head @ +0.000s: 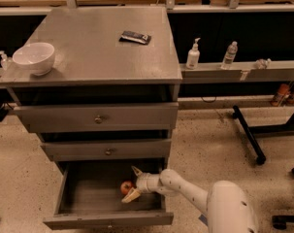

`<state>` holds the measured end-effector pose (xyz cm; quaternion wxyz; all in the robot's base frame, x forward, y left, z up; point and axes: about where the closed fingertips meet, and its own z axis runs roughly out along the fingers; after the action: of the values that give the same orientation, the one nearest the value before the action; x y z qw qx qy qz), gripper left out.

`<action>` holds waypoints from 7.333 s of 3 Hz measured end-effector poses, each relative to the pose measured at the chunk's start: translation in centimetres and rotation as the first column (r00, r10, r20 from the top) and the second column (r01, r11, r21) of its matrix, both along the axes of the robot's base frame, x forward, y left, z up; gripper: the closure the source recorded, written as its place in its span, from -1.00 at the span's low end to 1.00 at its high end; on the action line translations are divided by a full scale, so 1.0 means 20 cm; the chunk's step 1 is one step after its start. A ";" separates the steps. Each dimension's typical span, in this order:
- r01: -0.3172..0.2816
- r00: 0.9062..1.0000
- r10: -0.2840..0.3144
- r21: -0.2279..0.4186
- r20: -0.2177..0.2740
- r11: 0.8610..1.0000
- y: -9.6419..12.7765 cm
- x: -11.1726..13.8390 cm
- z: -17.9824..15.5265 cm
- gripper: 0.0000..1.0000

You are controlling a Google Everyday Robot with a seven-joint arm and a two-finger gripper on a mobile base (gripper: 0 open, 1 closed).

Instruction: Pick apple from bottom drawer and place on counter

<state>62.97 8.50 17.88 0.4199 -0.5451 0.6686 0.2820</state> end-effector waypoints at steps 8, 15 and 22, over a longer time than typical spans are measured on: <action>-0.262 0.941 0.195 0.228 0.277 0.938 -0.28 -0.46 1.30 1.00; -0.451 0.868 0.431 0.029 0.246 0.892 -0.84 -0.19 3.05 1.00; -0.048 0.988 0.036 0.078 0.149 0.996 -0.77 0.62 3.35 0.29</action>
Offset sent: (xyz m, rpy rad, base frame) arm 0.0145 -0.0102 -0.0626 -0.0772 0.0146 -0.0406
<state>75.29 -6.87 84.84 0.4840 -0.5609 0.6119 0.2768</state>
